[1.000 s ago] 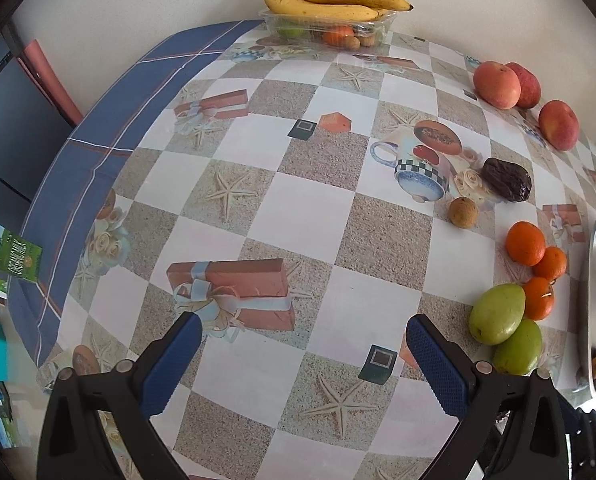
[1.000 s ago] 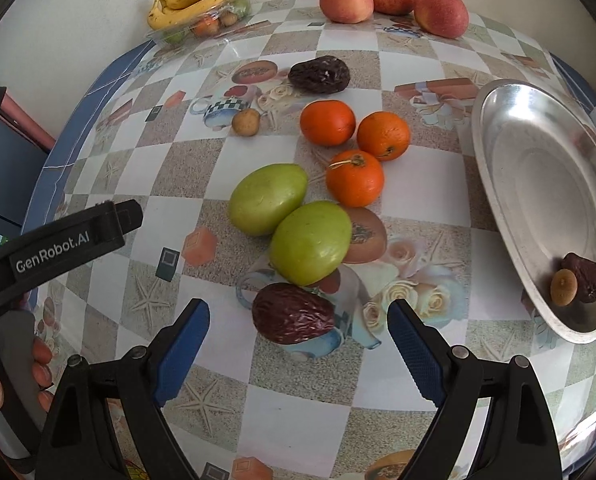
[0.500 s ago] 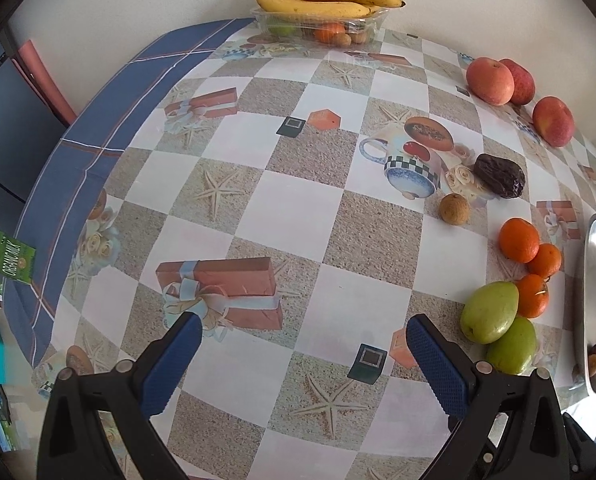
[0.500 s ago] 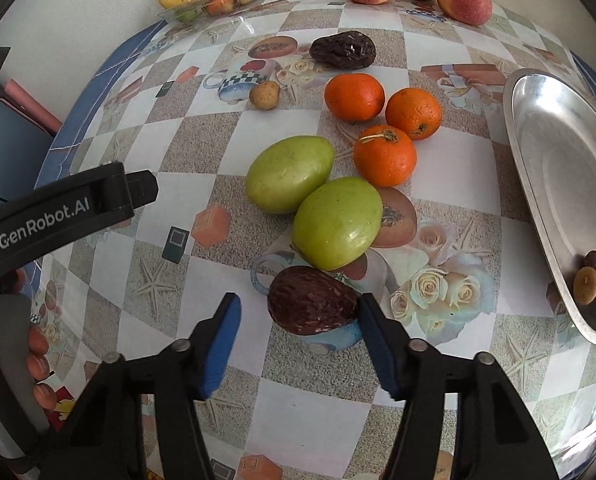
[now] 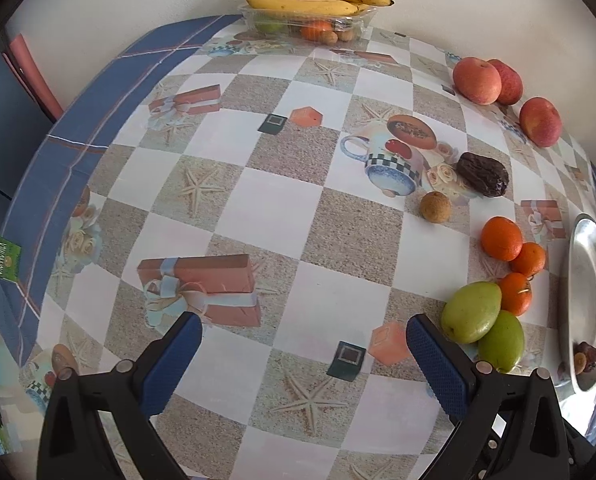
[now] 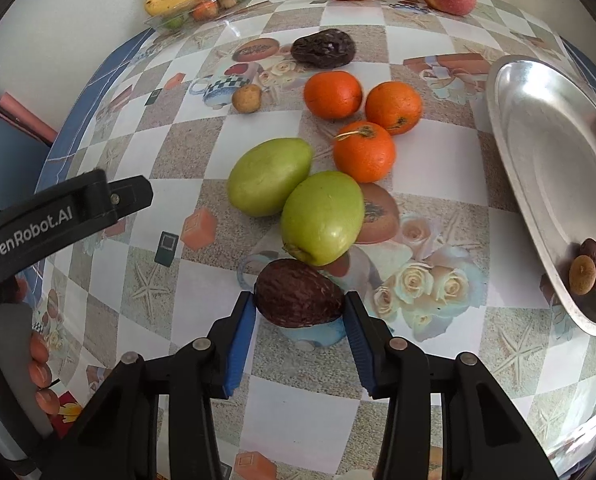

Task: Organize fruits
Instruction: 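Grasp a second dark red date with the right tool, then grasp the green pear with the left tool while the right tool holds the date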

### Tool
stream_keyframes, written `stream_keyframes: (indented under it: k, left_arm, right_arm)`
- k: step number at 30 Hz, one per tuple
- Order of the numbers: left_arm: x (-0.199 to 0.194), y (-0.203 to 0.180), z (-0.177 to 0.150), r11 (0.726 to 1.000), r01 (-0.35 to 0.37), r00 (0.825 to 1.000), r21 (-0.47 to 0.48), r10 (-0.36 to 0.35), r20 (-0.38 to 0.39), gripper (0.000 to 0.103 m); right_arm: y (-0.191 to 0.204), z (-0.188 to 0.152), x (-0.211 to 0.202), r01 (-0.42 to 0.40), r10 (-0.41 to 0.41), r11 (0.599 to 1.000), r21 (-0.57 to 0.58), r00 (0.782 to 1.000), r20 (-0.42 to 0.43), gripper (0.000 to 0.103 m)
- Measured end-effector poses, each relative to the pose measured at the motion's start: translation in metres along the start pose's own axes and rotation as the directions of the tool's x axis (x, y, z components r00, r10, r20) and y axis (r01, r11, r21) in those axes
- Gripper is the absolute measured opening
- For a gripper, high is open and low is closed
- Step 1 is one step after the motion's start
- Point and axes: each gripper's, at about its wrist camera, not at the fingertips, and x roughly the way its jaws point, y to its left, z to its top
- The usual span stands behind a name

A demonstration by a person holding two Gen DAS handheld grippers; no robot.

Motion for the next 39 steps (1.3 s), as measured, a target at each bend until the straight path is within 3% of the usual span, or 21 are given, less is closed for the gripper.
stream_keyframes:
  k: [9,14,21,28,33,39]
  left_arm:
    - [0.0,-0.021,0.0,0.991,0.132,0.991,0.025,-0.132,-0.004,0.103]
    - [0.003,-0.044,-0.003,0.978,0.194,0.981,0.083,-0.192,-0.03,0.102]
    - [0.001,-0.067,-0.002,0.956,0.254,0.967,0.15,-0.255,-0.015,0.085]
    - [0.006,-0.08,-0.001,0.945,0.269,0.963,0.188,-0.27,-0.022,0.082]
    - [0.013,-0.09,-0.004,0.94,0.252,0.967,0.229,-0.251,-0.035,0.064]
    - [0.023,-0.095,-0.007,0.939,0.228,0.974,0.258,-0.224,-0.043,0.061]
  right_arm:
    - [-0.028,-0.002,-0.012,0.026,-0.028,0.997,0.077,0.999,0.021,0.047]
    - [-0.041,0.0,-0.025,0.148,-0.153,0.986,0.083,0.986,0.068,0.047]
    - [-0.063,-0.001,-0.027,0.122,-0.131,0.982,0.146,0.99,0.055,0.047]
    - [-0.059,0.0,-0.026,0.117,-0.127,0.983,0.139,0.99,0.062,0.047]
    - [-0.059,-0.001,-0.026,0.116,-0.126,0.983,0.14,0.99,0.061,0.047]
    - [-0.057,0.0,-0.023,0.115,-0.123,0.985,0.129,0.991,0.053,0.047]
